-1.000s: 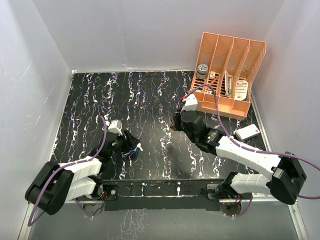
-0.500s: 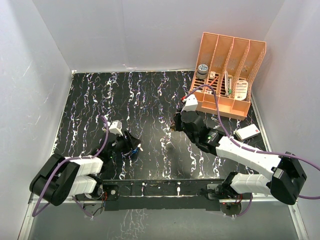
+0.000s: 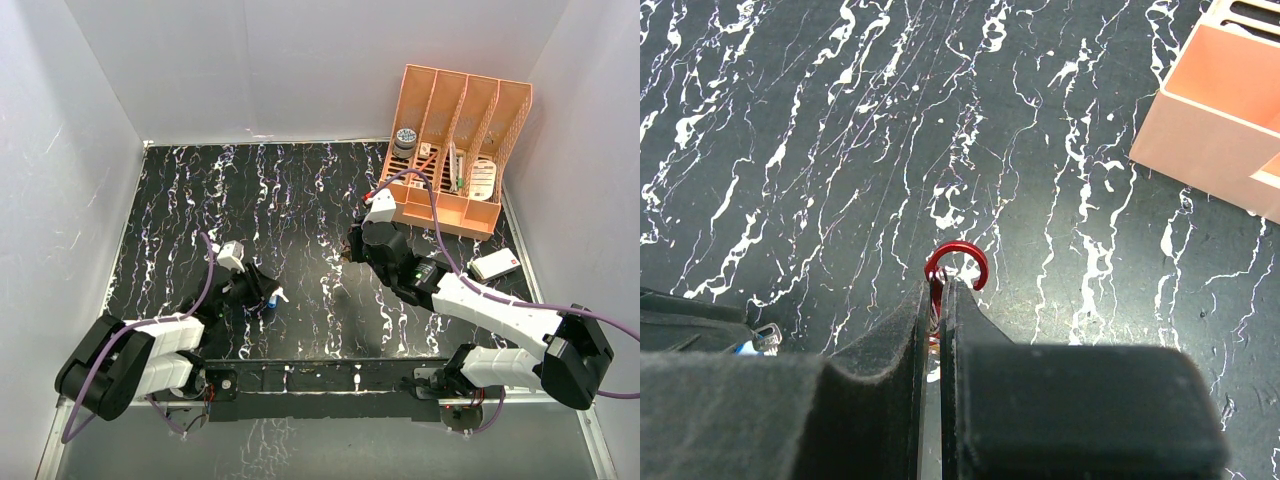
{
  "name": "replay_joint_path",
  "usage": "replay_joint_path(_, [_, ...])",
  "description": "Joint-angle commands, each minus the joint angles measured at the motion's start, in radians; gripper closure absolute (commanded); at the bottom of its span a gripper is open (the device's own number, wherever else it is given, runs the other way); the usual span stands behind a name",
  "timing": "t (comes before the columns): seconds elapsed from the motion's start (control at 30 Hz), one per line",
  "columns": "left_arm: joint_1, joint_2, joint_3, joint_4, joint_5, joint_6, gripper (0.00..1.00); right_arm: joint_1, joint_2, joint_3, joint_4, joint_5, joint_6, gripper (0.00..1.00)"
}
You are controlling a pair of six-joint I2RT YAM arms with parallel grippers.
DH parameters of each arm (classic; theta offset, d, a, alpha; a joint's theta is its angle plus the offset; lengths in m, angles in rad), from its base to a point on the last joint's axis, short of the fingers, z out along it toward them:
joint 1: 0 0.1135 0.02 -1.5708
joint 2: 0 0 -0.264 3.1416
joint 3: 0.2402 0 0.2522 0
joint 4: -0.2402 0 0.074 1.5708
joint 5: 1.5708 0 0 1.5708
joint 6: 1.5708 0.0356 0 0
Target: Put the keys on the keyring
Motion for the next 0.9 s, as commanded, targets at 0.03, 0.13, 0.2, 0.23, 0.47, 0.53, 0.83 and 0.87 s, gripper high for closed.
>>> replay_joint_path(0.03, [0.006, -0.03, -0.014, -0.029, -0.004, 0.003, 0.63, 0.002, -0.031, -0.003, 0.046, 0.02, 0.003, 1.0])
replay_joint_path(0.13, [0.008, -0.026, -0.017, -0.024, 0.0, 0.003, 0.64, 0.002, -0.031, -0.003, 0.044, 0.02, 0.003, 1.0])
replay_joint_path(0.2, [0.008, -0.02, -0.017, -0.024, 0.0, 0.003, 0.64, 0.002, -0.031, -0.002, 0.043, 0.022, 0.002, 1.0])
replay_joint_path(0.23, [0.008, -0.017, -0.018, -0.022, 0.001, 0.005, 0.64, 0.002, -0.031, -0.003, 0.044, 0.022, 0.003, 1.0])
replay_joint_path(0.47, [0.008, -0.006, -0.025, -0.017, -0.001, 0.006, 0.64, 0.002, -0.031, -0.002, 0.043, 0.022, 0.003, 1.0])
replay_joint_path(0.53, [0.008, -0.01, -0.026, -0.022, -0.003, 0.009, 0.65, 0.002, -0.032, -0.001, 0.043, 0.022, 0.003, 1.0])
replay_joint_path(0.83, [0.008, -0.013, -0.032, -0.028, -0.021, 0.019, 0.72, 0.002, -0.03, -0.001, 0.044, 0.02, 0.003, 1.0])
replay_joint_path(0.87, [0.008, -0.011, -0.033, -0.026, -0.021, 0.02, 0.73, 0.002, -0.031, -0.001, 0.043, 0.021, 0.003, 1.0])
